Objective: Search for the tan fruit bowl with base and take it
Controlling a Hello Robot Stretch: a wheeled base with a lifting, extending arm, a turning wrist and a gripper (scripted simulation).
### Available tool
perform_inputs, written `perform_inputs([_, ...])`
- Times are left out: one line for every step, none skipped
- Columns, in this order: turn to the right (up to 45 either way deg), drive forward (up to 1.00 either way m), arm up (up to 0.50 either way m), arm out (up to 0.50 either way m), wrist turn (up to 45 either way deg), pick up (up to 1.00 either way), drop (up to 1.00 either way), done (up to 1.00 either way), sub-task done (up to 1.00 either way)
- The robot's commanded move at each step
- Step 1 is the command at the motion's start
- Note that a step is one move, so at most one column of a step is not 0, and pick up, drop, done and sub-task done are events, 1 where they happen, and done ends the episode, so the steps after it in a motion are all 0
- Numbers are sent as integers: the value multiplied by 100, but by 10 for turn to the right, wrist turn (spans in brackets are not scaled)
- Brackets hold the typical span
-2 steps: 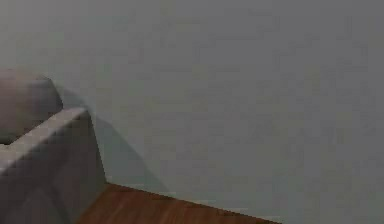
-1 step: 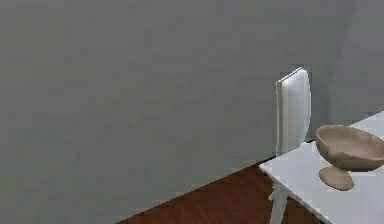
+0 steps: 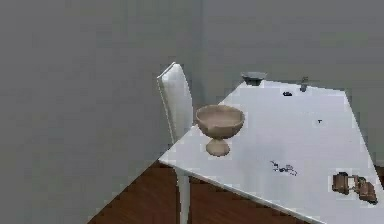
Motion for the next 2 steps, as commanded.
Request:
perform_inputs([0, 30, 0, 0, 0, 0, 0, 0, 0])
perform_inputs([-450, 0, 0, 0, 0, 0, 0, 0, 0])
